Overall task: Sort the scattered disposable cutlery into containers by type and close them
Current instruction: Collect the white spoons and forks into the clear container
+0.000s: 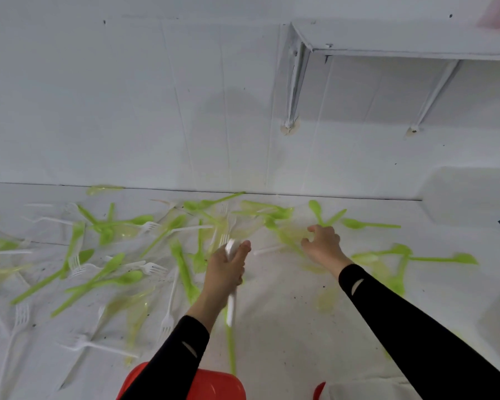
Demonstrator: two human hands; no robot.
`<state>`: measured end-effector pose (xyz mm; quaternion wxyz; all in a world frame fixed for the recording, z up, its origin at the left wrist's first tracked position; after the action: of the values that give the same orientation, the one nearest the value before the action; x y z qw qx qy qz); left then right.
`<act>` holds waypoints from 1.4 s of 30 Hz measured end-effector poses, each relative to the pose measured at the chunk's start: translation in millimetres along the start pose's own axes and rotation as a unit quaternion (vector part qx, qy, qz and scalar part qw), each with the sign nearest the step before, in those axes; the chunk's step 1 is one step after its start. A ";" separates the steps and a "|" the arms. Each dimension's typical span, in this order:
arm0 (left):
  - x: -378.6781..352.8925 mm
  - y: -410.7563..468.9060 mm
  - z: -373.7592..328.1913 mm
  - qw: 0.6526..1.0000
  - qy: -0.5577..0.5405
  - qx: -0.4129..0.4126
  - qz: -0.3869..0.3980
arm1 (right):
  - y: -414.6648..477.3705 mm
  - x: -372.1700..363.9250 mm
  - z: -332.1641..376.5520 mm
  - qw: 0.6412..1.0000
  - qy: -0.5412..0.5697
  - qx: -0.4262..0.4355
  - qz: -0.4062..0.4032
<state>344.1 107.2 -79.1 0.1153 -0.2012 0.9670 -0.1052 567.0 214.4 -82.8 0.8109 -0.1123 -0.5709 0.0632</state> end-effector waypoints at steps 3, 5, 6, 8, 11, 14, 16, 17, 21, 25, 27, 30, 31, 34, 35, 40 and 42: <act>24.7 35.3 -17.3 0.995 0.094 -0.031 -0.022 | 4.6 -2.4 -7.6 0.997 -0.076 -0.014 -0.010; 40.7 60.8 -21.3 0.964 0.262 -0.043 -0.025 | 5.8 -5.7 -8.8 0.996 -0.083 -0.006 -0.032; 45.0 69.1 -21.4 0.941 0.336 -0.040 -0.013 | 7.4 -7.1 -9.6 0.997 -0.073 -0.002 -0.039; 47.4 77.8 -18.1 0.918 0.393 -0.031 0.031 | 12.0 -7.6 -11.7 0.999 -0.029 0.001 -0.036; 40.8 75.5 -16.9 0.910 0.406 -0.041 0.068 | 20.3 -1.1 -18.0 0.992 0.127 -0.018 0.005; 39.3 81.3 -13.4 0.895 0.438 -0.050 0.062 | 25.1 19.6 -15.9 0.944 0.325 -0.041 0.035; 41.3 87.4 -11.1 0.898 0.434 -0.034 0.064 | 28.1 39.3 -11.1 0.911 0.411 -0.042 0.015; 42.0 90.5 -11.3 0.900 0.430 -0.027 0.070 | 31.8 49.9 -9.5 0.900 0.434 -0.032 -0.013; 43.0 97.9 -21.7 0.917 0.378 -0.013 0.126 | 41.6 86.2 9.2 0.913 0.382 0.060 -0.130; 42.8 92.4 -31.5 0.911 0.343 0.052 0.223 | 50.5 86.3 55.8 0.919 0.349 0.138 -0.122; 41.6 89.7 -39.4 0.904 0.342 0.071 0.248 | 56.6 68.6 82.4 0.933 0.310 0.165 -0.076; 44.6 103.9 -54.6 0.944 0.246 0.072 0.209 | 64.2 35.6 113.0 0.958 0.185 0.219 -0.023; 46.1 111.5 -59.1 0.962 0.194 0.078 0.176 | 65.3 26.7 119.4 0.963 0.128 0.236 -0.019; 47.5 140.5 -71.5 0.987 0.127 0.056 0.075 | 72.7 2.0 130.8 0.969 -0.070 0.233 -0.028; 46.9 151.3 -73.7 0.987 0.148 0.035 0.048 | 77.0 -5.6 131.7 0.968 -0.115 0.222 -0.025; 25.8 190.7 -73.3 0.919 0.381 -0.099 -0.009 | 92.9 -18.1 130.7 0.935 -0.252 0.238 -0.073; 20.0 199.3 -62.7 0.906 0.407 -0.114 -0.002 | 94.2 -16.1 125.8 0.926 -0.274 0.248 -0.082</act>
<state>236.9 287.5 -72.9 -0.3126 -0.1544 0.9348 -0.0673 445.7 315.6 -80.8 0.6269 0.1609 -0.7444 0.1643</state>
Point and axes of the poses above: each hand's wrist, its own y-axis towards the middle knuckle, its own x-axis out of the back of the hand, z = x × y, the point moved 5 cm from there along y, towards the middle knuckle, and after that the axes turned 14 degrees about -y, right-handed, at the moved point
